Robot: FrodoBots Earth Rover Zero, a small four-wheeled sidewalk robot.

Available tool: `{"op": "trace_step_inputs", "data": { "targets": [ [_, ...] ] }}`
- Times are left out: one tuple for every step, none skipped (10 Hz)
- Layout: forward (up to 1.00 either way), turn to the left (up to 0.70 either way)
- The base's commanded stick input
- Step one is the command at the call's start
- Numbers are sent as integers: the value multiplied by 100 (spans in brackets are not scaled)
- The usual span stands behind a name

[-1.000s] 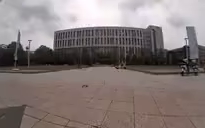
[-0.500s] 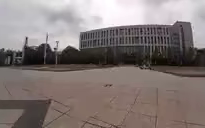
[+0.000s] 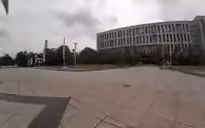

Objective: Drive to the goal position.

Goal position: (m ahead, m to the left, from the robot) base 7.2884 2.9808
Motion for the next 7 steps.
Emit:
{"op": "trace_step_inputs", "data": {
  "targets": [
    [60, 15],
    [60, 15],
    [60, 9],
    [60, 0],
    [60, 0],
    [60, 0],
    [60, 0]
  ]
}}
